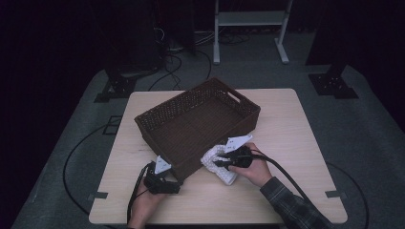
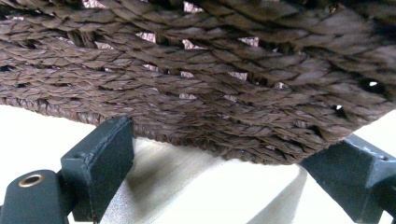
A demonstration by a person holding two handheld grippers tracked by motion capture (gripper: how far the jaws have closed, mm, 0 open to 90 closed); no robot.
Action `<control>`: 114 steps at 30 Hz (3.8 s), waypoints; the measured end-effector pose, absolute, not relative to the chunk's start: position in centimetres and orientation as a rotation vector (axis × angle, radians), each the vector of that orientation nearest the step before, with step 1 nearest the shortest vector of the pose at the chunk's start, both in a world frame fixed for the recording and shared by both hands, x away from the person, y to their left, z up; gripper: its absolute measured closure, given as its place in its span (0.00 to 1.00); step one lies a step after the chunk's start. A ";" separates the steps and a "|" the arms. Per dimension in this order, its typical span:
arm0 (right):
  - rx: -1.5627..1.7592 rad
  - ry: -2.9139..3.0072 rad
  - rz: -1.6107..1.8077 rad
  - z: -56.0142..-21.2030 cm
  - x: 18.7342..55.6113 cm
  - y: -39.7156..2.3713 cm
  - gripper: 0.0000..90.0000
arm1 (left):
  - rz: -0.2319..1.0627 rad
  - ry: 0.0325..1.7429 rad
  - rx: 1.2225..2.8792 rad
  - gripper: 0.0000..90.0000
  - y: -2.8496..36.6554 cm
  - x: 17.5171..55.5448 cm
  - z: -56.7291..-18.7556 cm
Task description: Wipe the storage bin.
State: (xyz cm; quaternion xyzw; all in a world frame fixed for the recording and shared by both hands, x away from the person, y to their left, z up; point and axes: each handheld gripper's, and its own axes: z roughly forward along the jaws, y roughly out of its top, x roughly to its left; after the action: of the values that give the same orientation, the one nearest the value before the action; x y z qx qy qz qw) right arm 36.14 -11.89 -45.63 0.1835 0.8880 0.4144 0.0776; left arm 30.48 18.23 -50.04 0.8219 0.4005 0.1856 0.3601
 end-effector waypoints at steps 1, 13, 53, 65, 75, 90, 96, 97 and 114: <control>0.549 2.665 1.236 -45.7 36.2 -11.8 0.86 | 0.478 1.033 2.118 0.11 18.2 30.5 -50.0; 0.528 2.750 1.172 -47.0 35.8 -10.7 0.86 | 0.478 1.032 2.118 0.11 18.2 30.5 -50.0; 0.331 2.503 1.584 -38.5 31.7 -10.2 0.86 | 0.480 1.030 2.120 0.11 18.2 30.5 -50.0; 0.345 2.594 1.510 -40.8 32.4 -8.4 0.86 | 0.476 1.032 2.121 0.11 18.2 30.5 -50.0; 0.363 2.670 1.436 -43.0 32.9 -7.0 0.86 | 0.476 1.031 2.125 0.11 18.3 30.5 -50.0; 0.379 2.750 1.282 -45.6 33.7 -5.7 0.86 | 0.477 1.033 2.118 0.11 18.2 30.5 -50.0; 0.405 2.786 1.207 -46.5 34.1 -5.7 0.86 | 0.478 1.032 2.119 0.11 18.2 30.5 -50.0; 0.408 2.792 1.200 -46.6 34.2 -5.7 0.86 | 0.478 1.032 2.119 0.11 18.2 30.5 -50.0; 0.421 2.725 1.220 -45.3 33.3 -8.7 0.86 | 0.478 1.032 2.121 0.11 18.2 30.5 -50.0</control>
State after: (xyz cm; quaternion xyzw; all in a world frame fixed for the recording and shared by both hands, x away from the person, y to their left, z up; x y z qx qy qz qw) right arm 33.34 -8.71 -45.27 0.1393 0.9019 0.4039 0.0630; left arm 30.46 18.24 -50.02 0.8225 0.4003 0.1852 0.3592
